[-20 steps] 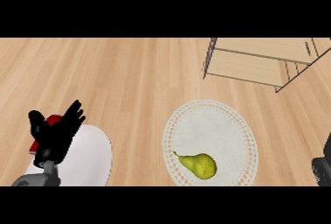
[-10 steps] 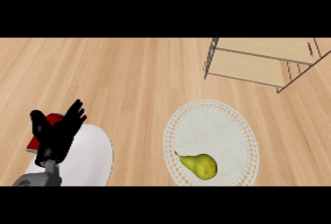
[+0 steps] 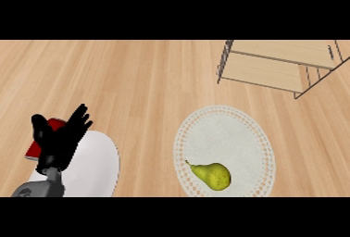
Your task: Pick the cupcake from the placemat and place it in the tiered shelf
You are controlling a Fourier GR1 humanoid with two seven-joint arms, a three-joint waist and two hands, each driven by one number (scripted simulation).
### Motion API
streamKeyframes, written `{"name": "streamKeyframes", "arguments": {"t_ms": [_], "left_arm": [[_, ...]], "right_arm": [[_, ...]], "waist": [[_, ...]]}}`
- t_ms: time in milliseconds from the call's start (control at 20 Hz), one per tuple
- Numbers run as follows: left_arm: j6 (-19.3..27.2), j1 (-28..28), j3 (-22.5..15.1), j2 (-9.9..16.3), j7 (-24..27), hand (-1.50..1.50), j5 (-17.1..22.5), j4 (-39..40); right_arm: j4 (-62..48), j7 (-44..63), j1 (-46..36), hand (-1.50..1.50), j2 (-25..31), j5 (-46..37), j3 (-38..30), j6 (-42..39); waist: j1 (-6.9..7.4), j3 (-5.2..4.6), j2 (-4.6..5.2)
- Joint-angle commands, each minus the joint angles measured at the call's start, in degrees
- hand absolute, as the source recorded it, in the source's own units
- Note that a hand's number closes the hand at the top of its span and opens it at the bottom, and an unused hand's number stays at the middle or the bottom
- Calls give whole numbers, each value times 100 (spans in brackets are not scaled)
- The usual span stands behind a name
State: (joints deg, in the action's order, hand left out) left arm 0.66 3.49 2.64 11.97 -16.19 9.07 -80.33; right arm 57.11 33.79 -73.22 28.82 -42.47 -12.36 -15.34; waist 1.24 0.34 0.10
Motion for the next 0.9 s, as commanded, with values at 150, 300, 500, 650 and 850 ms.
{"name": "streamKeyframes", "arguments": {"t_ms": [150,300,500,650,850], "left_arm": [[54,-182,-96,-180,-100,0,-72,23],[38,125,-18,-121,-74,0,-131,378],[59,-36,-65,-171,-169,0,-152,234],[64,-56,-76,-182,-91,0,-221,255],[20,-266,-20,-190,22,0,-208,164]], "right_arm": [[-786,-537,-53,150,-221,-341,220,730],[-1433,-1063,-215,150,121,-301,-20,921],[-1993,-1361,-504,150,146,-324,-102,1166],[-1996,-1714,-165,150,-45,-300,-42,1362],[-1870,-1682,-286,150,63,-155,-124,1135]], "waist": [[-10,-37,13],[-11,-36,34],[50,-35,46],[-14,-34,24],[-49,-35,-3]]}}
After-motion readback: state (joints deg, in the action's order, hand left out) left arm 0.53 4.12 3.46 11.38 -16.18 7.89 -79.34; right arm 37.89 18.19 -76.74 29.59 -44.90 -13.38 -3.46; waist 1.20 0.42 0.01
